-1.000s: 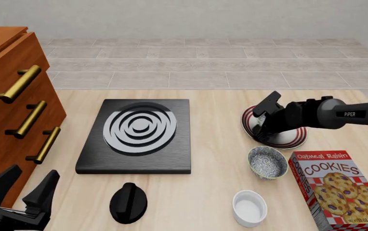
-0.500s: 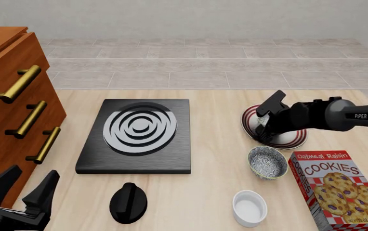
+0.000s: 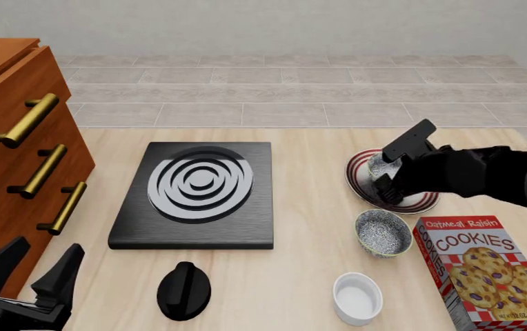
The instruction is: Pick the akita bowl from table center and place it on the plate.
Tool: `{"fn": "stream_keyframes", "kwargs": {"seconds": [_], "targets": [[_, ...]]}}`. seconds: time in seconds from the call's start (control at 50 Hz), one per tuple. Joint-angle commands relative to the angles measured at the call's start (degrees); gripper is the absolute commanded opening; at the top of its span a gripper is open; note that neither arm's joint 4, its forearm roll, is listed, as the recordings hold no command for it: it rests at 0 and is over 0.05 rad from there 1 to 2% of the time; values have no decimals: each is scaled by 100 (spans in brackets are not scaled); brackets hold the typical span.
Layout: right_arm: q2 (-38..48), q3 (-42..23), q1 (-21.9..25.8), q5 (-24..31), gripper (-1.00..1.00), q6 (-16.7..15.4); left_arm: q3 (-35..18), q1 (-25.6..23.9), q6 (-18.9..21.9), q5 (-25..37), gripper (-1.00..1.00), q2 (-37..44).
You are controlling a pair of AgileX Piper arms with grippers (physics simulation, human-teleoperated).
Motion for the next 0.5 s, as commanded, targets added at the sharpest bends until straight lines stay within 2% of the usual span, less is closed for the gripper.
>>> {"fn": "stream_keyframes", "kwargs": {"seconds": [0.02,0.38,0.4,0.5], "targets": [[-1330,465,134,332,100,302,0,9,23,-10,100,6],[-3855,1095,92,594,100,714,0,-4,31,41,100,-55],[-4138,1123,91,639,100,923,0,-10,-20,44,100,-48],[-4963,1495,255,644,100,1241,0,-6,1,142,100,-168]]}}
